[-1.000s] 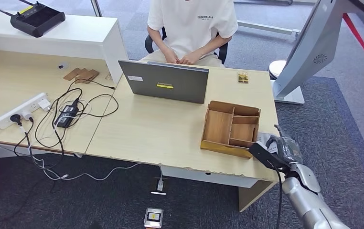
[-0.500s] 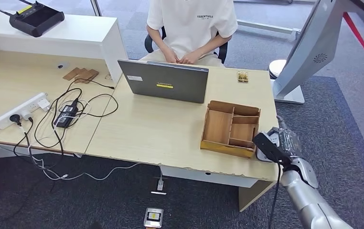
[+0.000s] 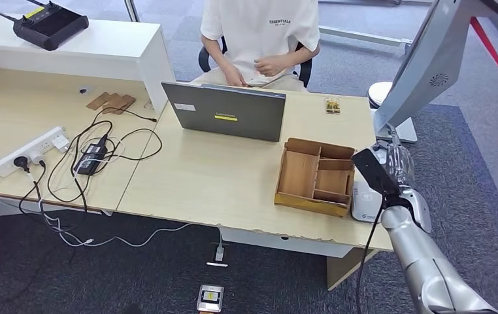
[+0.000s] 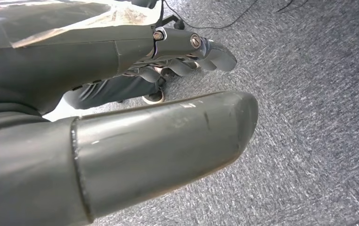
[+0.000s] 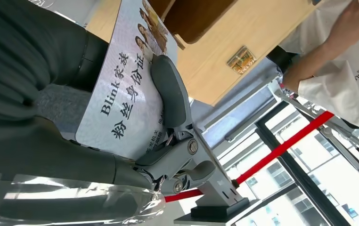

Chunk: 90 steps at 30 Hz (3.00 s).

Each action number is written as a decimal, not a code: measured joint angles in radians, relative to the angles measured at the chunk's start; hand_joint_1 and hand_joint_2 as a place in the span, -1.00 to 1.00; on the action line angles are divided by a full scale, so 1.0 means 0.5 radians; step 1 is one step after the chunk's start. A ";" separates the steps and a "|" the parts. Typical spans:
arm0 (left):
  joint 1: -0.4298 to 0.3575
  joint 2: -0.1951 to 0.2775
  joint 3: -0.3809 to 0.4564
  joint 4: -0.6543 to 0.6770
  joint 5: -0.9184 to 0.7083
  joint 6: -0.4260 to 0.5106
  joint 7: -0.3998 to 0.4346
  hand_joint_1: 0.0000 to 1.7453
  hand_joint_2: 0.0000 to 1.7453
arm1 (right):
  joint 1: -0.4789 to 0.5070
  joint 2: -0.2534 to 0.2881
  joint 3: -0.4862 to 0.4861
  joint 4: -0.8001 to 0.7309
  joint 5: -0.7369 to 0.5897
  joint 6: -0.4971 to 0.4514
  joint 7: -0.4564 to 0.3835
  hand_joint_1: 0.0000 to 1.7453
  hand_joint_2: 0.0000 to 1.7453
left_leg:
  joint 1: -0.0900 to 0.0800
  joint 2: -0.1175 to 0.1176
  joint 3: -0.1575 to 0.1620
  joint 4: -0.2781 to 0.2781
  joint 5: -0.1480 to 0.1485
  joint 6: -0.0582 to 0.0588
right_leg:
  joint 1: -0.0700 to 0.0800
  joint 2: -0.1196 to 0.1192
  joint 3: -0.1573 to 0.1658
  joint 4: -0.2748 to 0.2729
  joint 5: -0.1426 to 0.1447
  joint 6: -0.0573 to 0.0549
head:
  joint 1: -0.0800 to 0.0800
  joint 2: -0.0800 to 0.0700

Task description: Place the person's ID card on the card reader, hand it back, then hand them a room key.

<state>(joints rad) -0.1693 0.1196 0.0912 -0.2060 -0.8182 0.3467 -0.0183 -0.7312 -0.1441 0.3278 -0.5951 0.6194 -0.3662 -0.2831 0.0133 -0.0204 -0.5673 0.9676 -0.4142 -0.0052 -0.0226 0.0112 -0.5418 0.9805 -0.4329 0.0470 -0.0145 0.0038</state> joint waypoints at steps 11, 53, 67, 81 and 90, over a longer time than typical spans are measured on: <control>-0.057 -0.008 -0.014 0.000 -0.107 -0.074 0.021 -1.00 -1.00 | -0.192 0.102 0.011 -0.107 0.071 0.062 0.041 1.00 1.00 | 0.000 0.000 -0.001 0.000 0.001 -0.001 | 0.000 0.000 -0.002 0.002 0.000 0.000 | 0.000 0.000; -0.229 -0.045 -0.204 -0.013 -0.245 -0.211 0.120 -1.00 -1.00 | -0.726 0.341 0.168 0.414 0.388 0.186 0.357 -1.00 1.00 | 0.000 0.000 -0.005 0.000 0.002 0.000 | 0.000 0.000 -0.005 0.002 0.000 0.000 | 0.000 0.000; -0.214 -0.042 -0.204 -0.013 -0.171 -0.192 0.104 -1.00 -1.00 | -0.750 0.321 0.087 0.412 -0.097 0.086 0.056 -1.00 1.00 | 0.000 0.000 -0.004 0.000 0.002 0.000 | 0.000 0.000 -0.005 0.002 0.000 0.000 | 0.000 0.000; -0.129 -0.019 -0.203 -0.013 -0.028 -0.112 0.070 -1.00 -1.00 | -0.360 0.204 -0.039 -0.102 -0.957 0.600 0.120 -1.00 1.00 | 0.000 0.000 -0.004 0.000 0.002 0.000 | 0.000 0.000 -0.005 0.001 0.000 0.000 | 0.000 0.000; -0.117 -0.003 -0.201 -0.013 -0.012 -0.107 0.054 -1.00 -1.00 | -0.009 0.114 -0.020 -0.602 -0.973 0.711 0.198 -1.00 1.00 | 0.001 0.000 -0.004 0.000 0.002 0.000 | 0.001 0.000 -0.005 0.001 0.000 0.000 | 0.000 0.000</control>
<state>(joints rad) -0.2277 0.1183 -0.0092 -0.2125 -0.8244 0.2930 0.0085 -0.7358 -0.0871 0.3179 -0.8962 0.1328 -0.0107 -0.1840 0.0137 -0.0205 -0.5692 0.9677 -0.4133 -0.0052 -0.0223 0.0113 -0.5444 0.9809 -0.4328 0.0468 -0.0145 0.0038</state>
